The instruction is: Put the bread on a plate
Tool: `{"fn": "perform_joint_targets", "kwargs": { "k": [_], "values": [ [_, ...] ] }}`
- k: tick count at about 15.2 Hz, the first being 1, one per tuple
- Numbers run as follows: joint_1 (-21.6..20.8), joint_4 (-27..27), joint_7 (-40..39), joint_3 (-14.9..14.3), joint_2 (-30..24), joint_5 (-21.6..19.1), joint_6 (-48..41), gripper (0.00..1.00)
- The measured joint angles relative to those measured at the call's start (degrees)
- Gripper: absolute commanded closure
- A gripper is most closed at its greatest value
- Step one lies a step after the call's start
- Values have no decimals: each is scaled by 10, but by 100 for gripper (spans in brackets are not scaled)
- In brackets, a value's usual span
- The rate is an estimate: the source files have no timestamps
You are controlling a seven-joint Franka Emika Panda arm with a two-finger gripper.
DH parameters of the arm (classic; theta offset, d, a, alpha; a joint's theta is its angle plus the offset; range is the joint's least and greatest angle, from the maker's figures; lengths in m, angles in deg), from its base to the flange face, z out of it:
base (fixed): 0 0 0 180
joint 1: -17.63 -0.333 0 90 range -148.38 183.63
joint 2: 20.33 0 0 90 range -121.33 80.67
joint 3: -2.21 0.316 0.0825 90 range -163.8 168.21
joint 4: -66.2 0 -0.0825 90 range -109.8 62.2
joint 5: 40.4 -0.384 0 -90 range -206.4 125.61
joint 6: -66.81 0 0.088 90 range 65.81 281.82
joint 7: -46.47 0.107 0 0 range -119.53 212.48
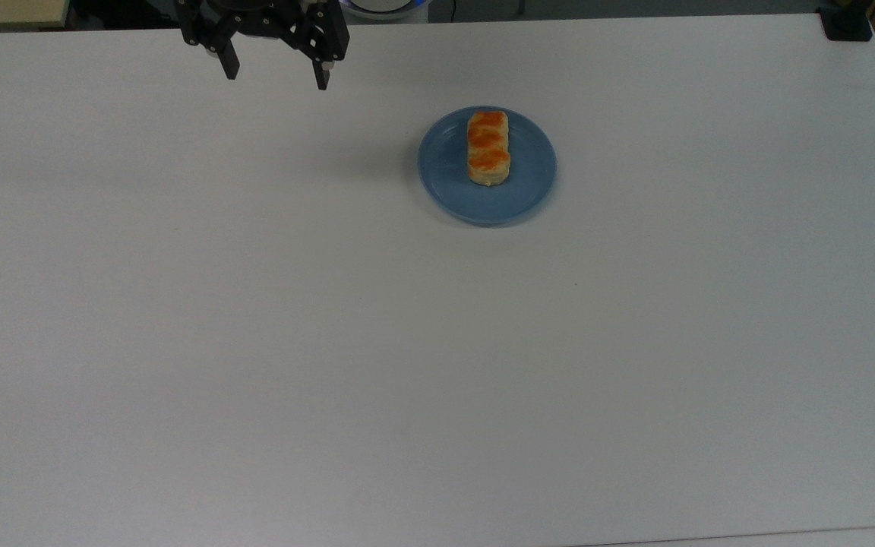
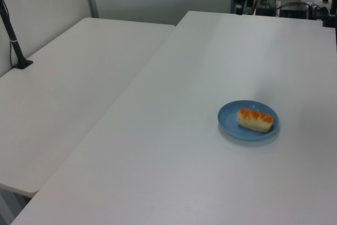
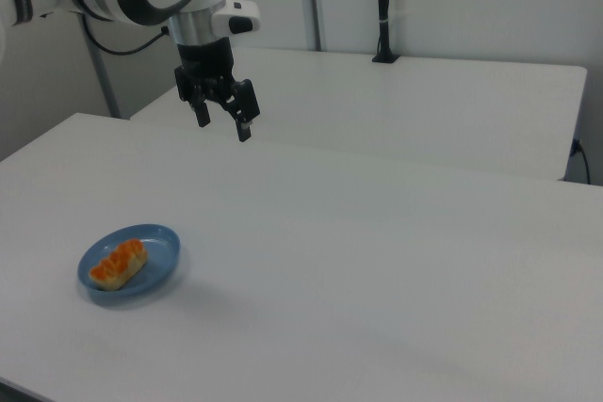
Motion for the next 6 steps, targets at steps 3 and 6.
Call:
{"fn": "perform_joint_targets", "kwargs": {
  "k": [3,6],
  "values": [
    [-1,0,-9,0,2,0,0,0],
    [-1,0,-9,0,2,0,0,0]
  ]
}}
